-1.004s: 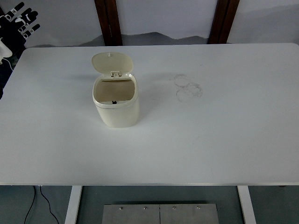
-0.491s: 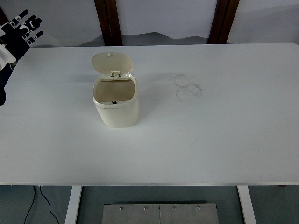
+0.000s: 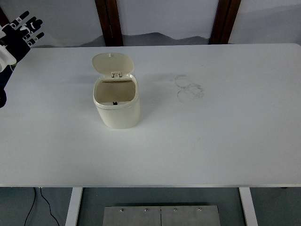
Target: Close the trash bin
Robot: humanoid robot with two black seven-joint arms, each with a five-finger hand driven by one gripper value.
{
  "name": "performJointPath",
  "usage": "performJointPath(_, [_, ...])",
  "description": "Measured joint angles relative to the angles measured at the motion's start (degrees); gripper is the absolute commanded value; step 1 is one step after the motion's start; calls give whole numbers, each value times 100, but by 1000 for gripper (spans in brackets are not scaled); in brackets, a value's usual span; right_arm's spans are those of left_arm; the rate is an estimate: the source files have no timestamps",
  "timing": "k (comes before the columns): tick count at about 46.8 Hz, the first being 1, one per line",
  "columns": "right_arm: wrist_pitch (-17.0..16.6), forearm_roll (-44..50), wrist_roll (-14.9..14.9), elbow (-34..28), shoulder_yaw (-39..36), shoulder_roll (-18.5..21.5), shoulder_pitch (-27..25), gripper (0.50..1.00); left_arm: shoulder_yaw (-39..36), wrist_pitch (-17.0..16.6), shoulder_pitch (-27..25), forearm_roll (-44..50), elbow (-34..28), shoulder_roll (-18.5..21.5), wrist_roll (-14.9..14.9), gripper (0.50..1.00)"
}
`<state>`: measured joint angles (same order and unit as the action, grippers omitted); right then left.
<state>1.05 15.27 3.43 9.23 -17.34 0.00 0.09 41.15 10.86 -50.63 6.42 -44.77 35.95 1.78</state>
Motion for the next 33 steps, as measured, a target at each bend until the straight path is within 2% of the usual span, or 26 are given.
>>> performJointPath(12, [-3,3,9,0,3,0,1,995,-7,-47,-97,0,-51,12,-66,1000])
performJointPath(17, [-3,2,10,0,3,0,0,995,-64,-243,-188,-1,-66,-53,-112,1000])
performJointPath(19, [-2,2,9,0,3,0,2,995,-119,-363,-260,-3,-128,-138,-228,1000])
performJointPath(26, [0,-6,1,0,-3,0,2,995,-412,-856,-458,-10,-532,-255,-964,1000])
performJointPath(33, [0,-7,0,0,-4,0,0,995,-827,-1021,-898,-9,-820,-202,-1186,1000])
